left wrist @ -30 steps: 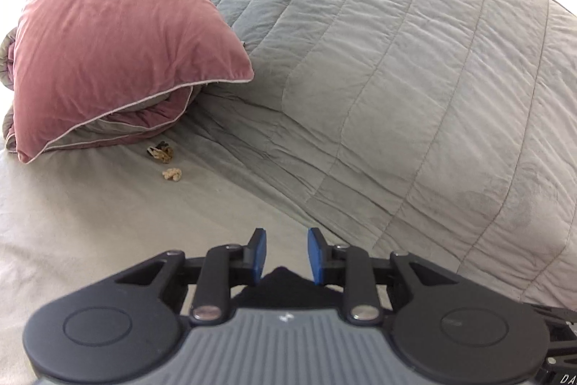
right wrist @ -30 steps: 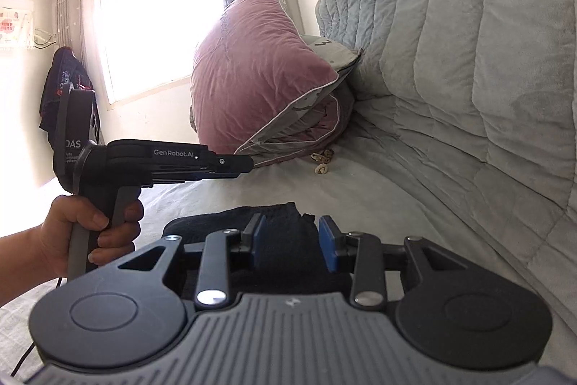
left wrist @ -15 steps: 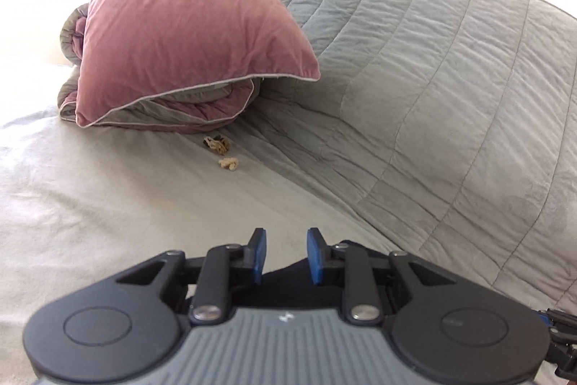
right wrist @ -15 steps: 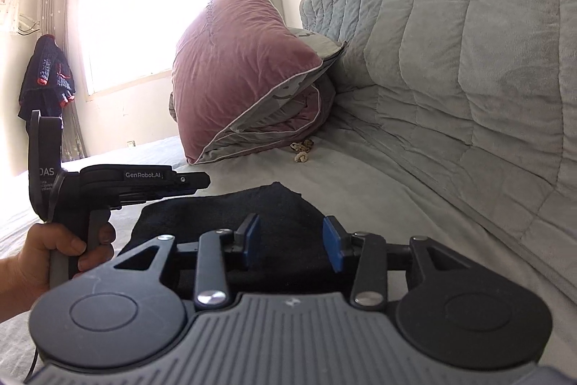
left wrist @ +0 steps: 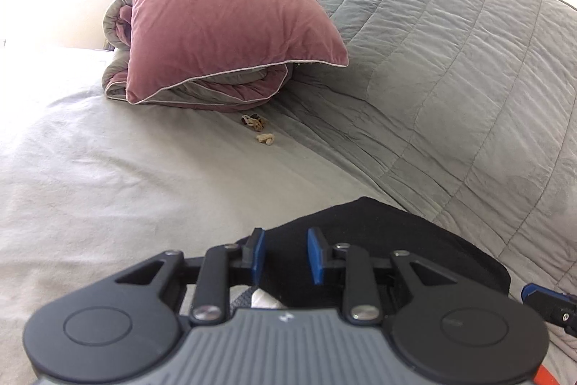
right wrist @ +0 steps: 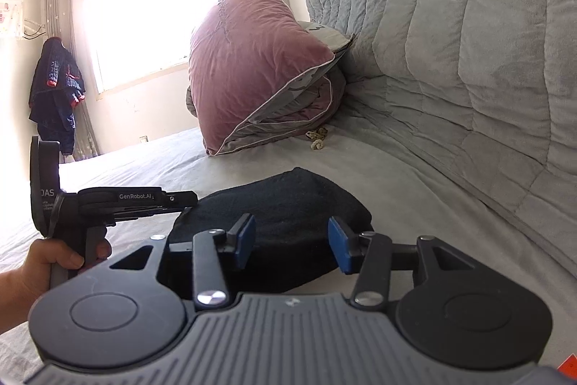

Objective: Fold clothes

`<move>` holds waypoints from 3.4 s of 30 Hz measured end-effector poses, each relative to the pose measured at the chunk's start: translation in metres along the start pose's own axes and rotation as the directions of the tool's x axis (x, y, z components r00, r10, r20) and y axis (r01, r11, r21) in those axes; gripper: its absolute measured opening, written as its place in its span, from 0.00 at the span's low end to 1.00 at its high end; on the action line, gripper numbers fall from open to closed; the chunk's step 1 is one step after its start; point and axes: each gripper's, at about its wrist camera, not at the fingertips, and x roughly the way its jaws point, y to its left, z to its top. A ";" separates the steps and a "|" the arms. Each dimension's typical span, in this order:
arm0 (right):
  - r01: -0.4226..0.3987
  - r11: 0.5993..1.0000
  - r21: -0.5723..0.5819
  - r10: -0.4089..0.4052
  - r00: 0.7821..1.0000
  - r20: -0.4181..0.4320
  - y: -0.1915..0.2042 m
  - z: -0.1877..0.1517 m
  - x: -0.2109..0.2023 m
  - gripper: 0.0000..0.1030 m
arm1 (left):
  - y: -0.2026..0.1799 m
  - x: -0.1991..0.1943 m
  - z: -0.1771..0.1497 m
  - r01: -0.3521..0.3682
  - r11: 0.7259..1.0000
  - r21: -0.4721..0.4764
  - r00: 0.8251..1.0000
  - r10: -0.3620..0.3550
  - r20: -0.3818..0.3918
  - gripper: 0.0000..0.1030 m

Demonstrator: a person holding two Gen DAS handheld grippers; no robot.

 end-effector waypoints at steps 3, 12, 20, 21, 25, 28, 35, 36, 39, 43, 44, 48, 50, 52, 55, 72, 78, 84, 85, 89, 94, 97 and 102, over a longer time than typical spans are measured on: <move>0.003 1.000 0.002 -0.003 1.000 -0.003 0.010 0.007 -0.019 0.48 | -0.011 -0.031 -0.002 -0.031 0.998 0.057 0.999 0.033 -0.040 0.25; -0.001 1.000 0.000 0.001 1.000 0.013 0.059 0.029 -0.091 0.53 | -0.044 -0.133 -0.011 -0.114 0.980 0.162 0.981 0.137 -0.136 0.30; -0.012 1.000 -0.026 0.013 1.000 0.015 0.108 0.029 -0.143 0.60 | -0.064 -0.220 -0.023 -0.179 0.954 0.240 0.970 0.212 -0.118 0.64; -0.014 1.000 -0.022 0.015 1.000 0.014 0.112 0.028 -0.147 0.61 | -0.065 -0.229 -0.024 -0.189 0.951 0.246 0.968 0.222 -0.114 0.66; -0.030 1.000 -0.005 0.030 1.000 0.008 0.130 0.021 -0.160 0.67 | -0.066 -0.271 -0.031 -0.221 0.940 0.259 0.962 0.254 -0.103 0.83; -0.041 0.999 -0.007 0.041 0.999 -0.001 0.145 0.015 -0.168 0.72 | -0.066 -0.295 -0.037 -0.247 0.930 0.271 0.953 0.284 -0.105 0.91; -0.003 1.000 -0.024 0.002 0.999 -0.050 0.168 0.000 -0.188 0.83 | -0.067 -0.335 -0.049 -0.296 0.910 0.289 0.931 0.343 -0.125 0.99; 0.007 1.000 -0.020 -0.008 0.999 -0.054 0.170 -0.003 -0.191 0.89 | -0.067 -0.340 -0.052 -0.298 0.909 0.291 0.928 0.347 -0.134 0.99; 0.038 0.999 -0.012 -0.038 0.997 -0.063 0.176 -0.012 -0.200 1.00 | -0.070 -0.350 -0.060 -0.307 0.905 0.295 0.919 0.362 -0.154 0.99; 0.091 0.996 0.001 -0.090 0.990 -0.112 0.179 -0.027 -0.204 1.00 | -0.073 -0.357 -0.071 -0.320 0.899 0.299 0.906 0.383 -0.181 0.99; 0.102 0.995 0.019 -0.099 0.987 -0.130 0.179 -0.031 -0.204 1.00 | -0.074 -0.358 -0.075 -0.323 0.897 0.302 0.902 0.388 -0.189 0.99; 0.141 0.986 0.086 -0.122 0.973 -0.196 0.174 -0.045 -0.207 1.00 | -0.076 -0.356 -0.091 -0.363 0.873 0.326 0.869 0.443 -0.218 0.99; 0.172 0.980 0.101 -0.147 0.965 -0.215 0.171 -0.053 -0.210 1.00 | -0.078 -0.357 -0.099 -0.373 0.860 0.349 0.861 0.461 -0.216 0.99; 0.221 0.972 0.078 -0.196 0.950 -0.242 0.170 -0.056 -0.210 1.00 | -0.078 -0.357 -0.104 -0.370 0.857 0.358 0.857 0.464 -0.226 0.99; 0.273 0.961 0.048 -0.253 0.935 -0.247 0.171 -0.059 -0.211 1.00 | -0.076 -0.358 -0.105 -0.382 0.867 0.320 0.853 0.464 -0.239 0.99; 0.233 0.972 -0.042 -0.235 0.931 -0.279 0.220 -0.075 -0.188 1.00 | -0.039 -0.379 -0.102 -0.480 0.854 0.200 0.826 0.517 -0.225 0.99; 0.162 0.983 -0.088 -0.182 0.937 -0.299 0.260 -0.088 -0.162 1.00 | -0.001 -0.389 -0.108 -0.544 0.822 0.170 0.796 0.570 -0.206 0.99; 0.064 0.990 -0.125 -0.100 0.946 -0.308 0.302 -0.114 -0.130 1.00 | 0.060 -0.404 -0.128 -0.633 0.770 0.079 0.751 0.635 -0.180 0.99; 0.053 0.991 -0.125 -0.090 0.946 -0.311 0.308 -0.119 -0.124 1.00 | 0.071 -0.405 -0.132 -0.648 0.759 0.066 0.741 0.648 -0.173 0.99; 0.036 0.986 -0.162 -0.086 0.945 -0.315 0.329 -0.143 -0.097 1.00 | 0.108 -0.405 -0.152 -0.684 0.728 0.038 0.712 0.678 -0.180 0.99; 0.030 0.981 -0.190 -0.092 0.939 -0.330 0.342 -0.175 -0.069 1.00 | 0.151 -0.395 -0.181 -0.698 0.716 -0.016 0.704 0.681 -0.203 0.99; 0.022 0.977 -0.211 -0.090 0.945 -0.314 0.348 -0.191 -0.055 1.00 | 0.171 -0.387 -0.195 -0.704 0.709 -0.047 0.701 0.682 -0.209 0.99; 0.008 0.968 -0.251 -0.089 0.946 -0.313 0.361 -0.204 -0.033 1.00 | 0.181 -0.373 -0.196 -0.725 0.687 -0.044 0.685 0.712 -0.154 1.00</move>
